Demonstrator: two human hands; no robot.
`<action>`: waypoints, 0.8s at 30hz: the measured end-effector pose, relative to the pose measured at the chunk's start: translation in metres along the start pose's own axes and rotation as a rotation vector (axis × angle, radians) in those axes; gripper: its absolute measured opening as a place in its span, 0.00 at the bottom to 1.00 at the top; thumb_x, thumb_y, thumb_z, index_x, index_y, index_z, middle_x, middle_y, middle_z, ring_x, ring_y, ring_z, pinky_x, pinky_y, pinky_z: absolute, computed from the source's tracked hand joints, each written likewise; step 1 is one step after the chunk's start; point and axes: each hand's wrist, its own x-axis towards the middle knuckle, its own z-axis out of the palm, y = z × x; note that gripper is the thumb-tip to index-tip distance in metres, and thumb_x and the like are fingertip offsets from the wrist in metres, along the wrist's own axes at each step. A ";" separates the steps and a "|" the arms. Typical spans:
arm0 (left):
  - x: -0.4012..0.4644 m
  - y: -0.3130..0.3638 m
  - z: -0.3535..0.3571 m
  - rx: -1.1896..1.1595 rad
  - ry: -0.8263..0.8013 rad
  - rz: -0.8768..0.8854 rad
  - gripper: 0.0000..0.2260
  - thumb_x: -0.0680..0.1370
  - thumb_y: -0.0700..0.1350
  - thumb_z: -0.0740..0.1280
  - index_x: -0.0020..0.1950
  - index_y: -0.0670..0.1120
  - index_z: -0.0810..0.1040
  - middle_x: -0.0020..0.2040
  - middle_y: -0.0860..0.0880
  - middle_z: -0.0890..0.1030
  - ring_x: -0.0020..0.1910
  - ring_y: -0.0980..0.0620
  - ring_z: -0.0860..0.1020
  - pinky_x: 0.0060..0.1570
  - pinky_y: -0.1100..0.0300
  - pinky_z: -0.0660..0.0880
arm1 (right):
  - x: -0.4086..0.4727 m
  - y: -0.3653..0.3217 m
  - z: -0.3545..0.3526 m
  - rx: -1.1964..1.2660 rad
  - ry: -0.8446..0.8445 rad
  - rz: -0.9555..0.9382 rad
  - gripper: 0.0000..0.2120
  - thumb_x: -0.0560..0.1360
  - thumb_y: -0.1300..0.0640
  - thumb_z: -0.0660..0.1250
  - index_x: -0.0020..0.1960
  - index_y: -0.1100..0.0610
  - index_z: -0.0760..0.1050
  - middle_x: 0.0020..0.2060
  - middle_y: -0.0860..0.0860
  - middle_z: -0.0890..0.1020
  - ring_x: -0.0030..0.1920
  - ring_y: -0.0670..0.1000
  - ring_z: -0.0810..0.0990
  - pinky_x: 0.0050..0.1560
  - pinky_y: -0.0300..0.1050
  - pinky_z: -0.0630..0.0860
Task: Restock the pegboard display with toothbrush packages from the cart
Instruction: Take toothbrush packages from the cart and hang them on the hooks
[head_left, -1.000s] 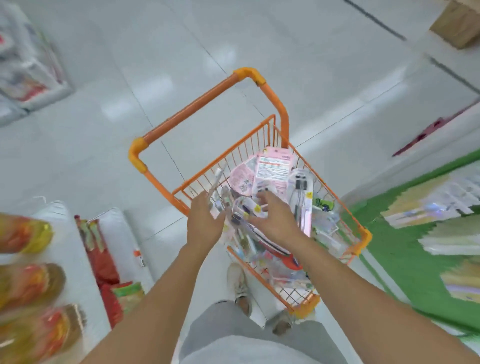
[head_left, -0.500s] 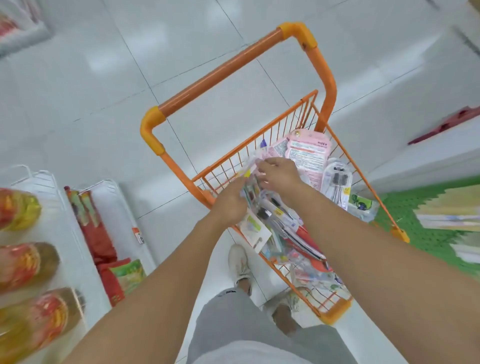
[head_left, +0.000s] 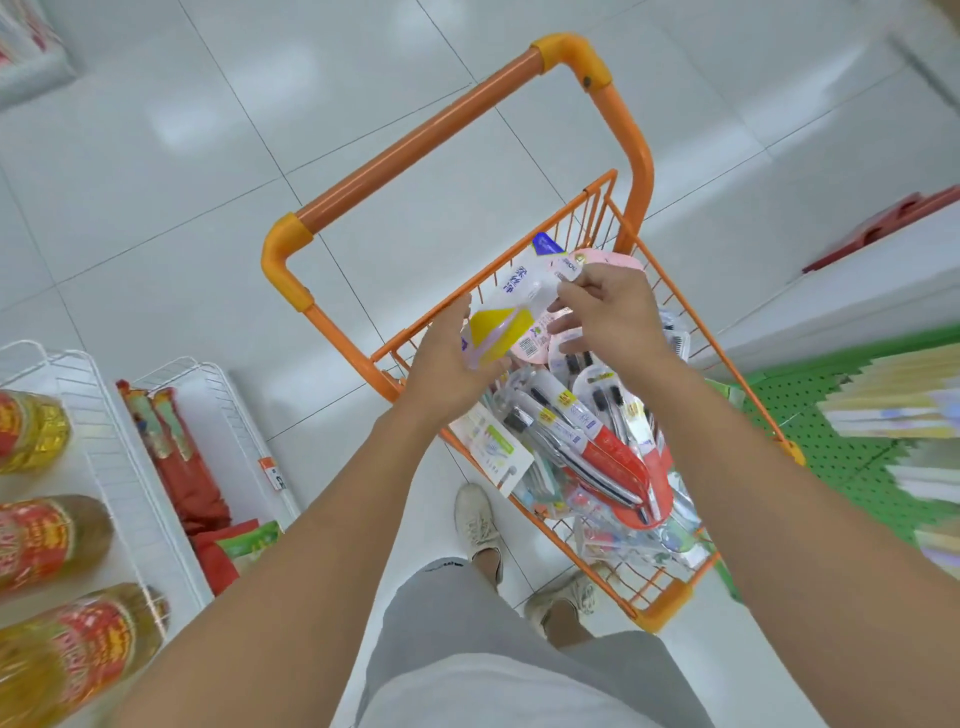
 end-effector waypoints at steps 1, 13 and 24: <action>0.002 0.007 -0.002 0.012 -0.008 0.016 0.29 0.74 0.51 0.76 0.73 0.51 0.70 0.68 0.50 0.76 0.66 0.50 0.73 0.58 0.65 0.70 | -0.006 -0.005 -0.011 0.030 -0.053 -0.029 0.11 0.81 0.60 0.66 0.46 0.69 0.77 0.42 0.59 0.85 0.35 0.53 0.85 0.31 0.46 0.81; -0.026 0.000 -0.029 -0.087 0.292 -0.032 0.07 0.74 0.46 0.75 0.42 0.45 0.79 0.37 0.48 0.82 0.38 0.46 0.79 0.39 0.56 0.74 | -0.082 0.058 0.050 -0.572 -0.362 0.253 0.14 0.71 0.52 0.76 0.43 0.62 0.78 0.40 0.56 0.83 0.40 0.58 0.84 0.43 0.55 0.83; -0.048 0.046 -0.019 -0.177 -0.280 0.046 0.06 0.78 0.52 0.71 0.53 0.55 0.84 0.47 0.59 0.85 0.45 0.62 0.82 0.50 0.62 0.76 | -0.101 0.000 -0.071 0.896 -0.319 0.646 0.11 0.79 0.64 0.60 0.52 0.71 0.77 0.30 0.58 0.79 0.33 0.54 0.85 0.30 0.40 0.82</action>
